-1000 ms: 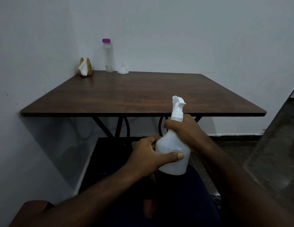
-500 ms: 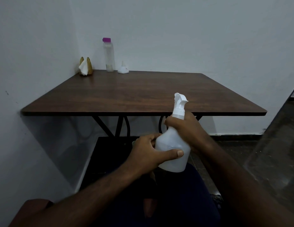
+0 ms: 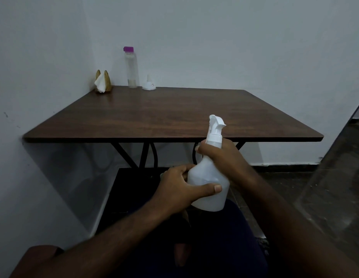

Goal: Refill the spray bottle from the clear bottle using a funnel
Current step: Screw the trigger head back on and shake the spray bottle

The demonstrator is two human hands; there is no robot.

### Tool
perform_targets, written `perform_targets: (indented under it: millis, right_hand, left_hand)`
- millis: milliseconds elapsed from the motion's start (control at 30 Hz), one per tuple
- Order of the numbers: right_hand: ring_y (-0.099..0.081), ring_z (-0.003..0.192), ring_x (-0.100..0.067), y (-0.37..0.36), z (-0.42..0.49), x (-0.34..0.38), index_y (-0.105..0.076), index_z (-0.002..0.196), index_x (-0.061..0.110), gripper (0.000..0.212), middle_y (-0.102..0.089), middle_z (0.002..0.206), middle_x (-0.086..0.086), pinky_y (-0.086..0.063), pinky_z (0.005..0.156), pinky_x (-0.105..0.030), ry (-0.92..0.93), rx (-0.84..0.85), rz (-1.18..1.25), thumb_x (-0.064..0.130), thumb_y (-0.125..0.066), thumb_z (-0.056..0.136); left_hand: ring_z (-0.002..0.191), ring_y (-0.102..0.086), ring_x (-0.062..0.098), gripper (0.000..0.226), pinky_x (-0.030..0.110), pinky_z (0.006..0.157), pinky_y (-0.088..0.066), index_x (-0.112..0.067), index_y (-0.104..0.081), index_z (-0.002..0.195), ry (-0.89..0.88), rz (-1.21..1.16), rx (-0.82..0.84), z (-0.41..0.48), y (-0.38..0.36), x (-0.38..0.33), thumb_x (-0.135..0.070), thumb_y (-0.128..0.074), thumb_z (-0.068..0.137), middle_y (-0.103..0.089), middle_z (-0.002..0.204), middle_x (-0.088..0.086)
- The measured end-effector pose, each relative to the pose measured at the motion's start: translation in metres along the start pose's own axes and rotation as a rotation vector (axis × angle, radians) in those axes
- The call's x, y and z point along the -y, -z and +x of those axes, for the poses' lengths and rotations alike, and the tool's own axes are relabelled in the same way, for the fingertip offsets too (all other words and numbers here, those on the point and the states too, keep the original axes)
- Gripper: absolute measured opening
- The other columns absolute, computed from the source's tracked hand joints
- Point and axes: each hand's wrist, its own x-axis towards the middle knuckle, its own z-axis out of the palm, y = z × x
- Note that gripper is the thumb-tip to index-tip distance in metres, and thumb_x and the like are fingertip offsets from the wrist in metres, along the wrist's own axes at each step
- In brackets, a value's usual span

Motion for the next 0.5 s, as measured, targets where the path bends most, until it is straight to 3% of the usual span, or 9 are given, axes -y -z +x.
perform_targets:
  millis: [167, 267, 367, 500]
  right_hand:
    - [-0.056, 0.060, -0.014, 0.0007, 0.0016, 0.0011, -0.058, 0.077, 0.008, 0.027, -0.058, 0.067, -0.004, -0.047, 0.059, -0.031, -0.022, 0.036, 0.010, 0.031, -0.072, 0.081]
    - [-0.058, 0.061, -0.016, 0.0017, -0.0007, 0.0008, -0.061, 0.083, -0.003, 0.025, -0.060, 0.069, -0.006, -0.048, 0.058, -0.031, -0.019, -0.005, -0.029, 0.021, -0.069, 0.081]
    - [-0.056, 0.059, -0.016, 0.0008, -0.0024, 0.0011, -0.059, 0.078, 0.004, 0.014, -0.057, 0.067, -0.006, -0.047, 0.054, -0.028, -0.034, -0.015, -0.024, 0.015, -0.066, 0.080]
    - [-0.061, 0.065, -0.020, 0.0002, 0.0001, -0.0014, -0.061, 0.087, -0.004, 0.029, -0.063, 0.074, -0.013, -0.051, 0.062, -0.035, -0.035, 0.006, 0.020, 0.023, -0.071, 0.081]
  left_hand:
    - [0.085, -0.073, 0.010, 0.044, 0.033, 0.074, -0.061, -0.019, -0.069, 0.103, 0.007, -0.023, 0.023, 0.0008, 0.0017, -0.0004, -0.031, -0.088, 0.065, -0.076, 0.095, -0.003]
    - [0.084, -0.072, 0.008, 0.043, 0.033, 0.074, -0.061, -0.021, -0.069, 0.101, -0.001, 0.002, 0.015, 0.0007, 0.0003, 0.0015, -0.032, -0.089, 0.064, -0.075, 0.094, -0.005]
    - [0.085, -0.072, 0.008, 0.046, 0.034, 0.075, -0.061, -0.022, -0.069, 0.102, -0.008, 0.017, 0.004, 0.0009, -0.0006, 0.0038, -0.033, -0.090, 0.062, -0.075, 0.095, -0.006]
    - [0.085, -0.073, 0.010, 0.041, 0.032, 0.074, -0.061, -0.019, -0.070, 0.102, 0.001, -0.029, 0.029, 0.0007, 0.0008, 0.0018, -0.027, -0.088, 0.066, -0.076, 0.094, -0.005]
